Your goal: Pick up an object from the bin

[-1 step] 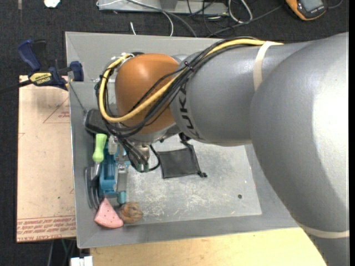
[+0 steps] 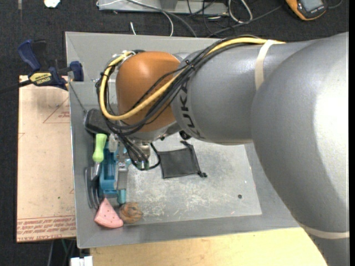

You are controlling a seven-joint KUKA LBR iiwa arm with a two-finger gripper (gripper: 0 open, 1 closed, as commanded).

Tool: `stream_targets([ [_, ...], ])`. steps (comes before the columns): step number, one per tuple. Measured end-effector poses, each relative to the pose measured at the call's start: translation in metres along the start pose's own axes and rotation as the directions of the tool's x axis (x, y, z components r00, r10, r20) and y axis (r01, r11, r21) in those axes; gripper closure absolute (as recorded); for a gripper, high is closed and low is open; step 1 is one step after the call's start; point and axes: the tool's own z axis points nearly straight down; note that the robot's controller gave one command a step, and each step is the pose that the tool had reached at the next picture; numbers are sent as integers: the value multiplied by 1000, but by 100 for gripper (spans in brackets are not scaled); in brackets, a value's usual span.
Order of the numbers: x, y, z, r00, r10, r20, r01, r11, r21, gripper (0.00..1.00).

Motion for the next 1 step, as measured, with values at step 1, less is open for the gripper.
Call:
stream_targets([
  [1, 8, -25, 0, 994, 112, -1, -112, 994, -2, 0],
])
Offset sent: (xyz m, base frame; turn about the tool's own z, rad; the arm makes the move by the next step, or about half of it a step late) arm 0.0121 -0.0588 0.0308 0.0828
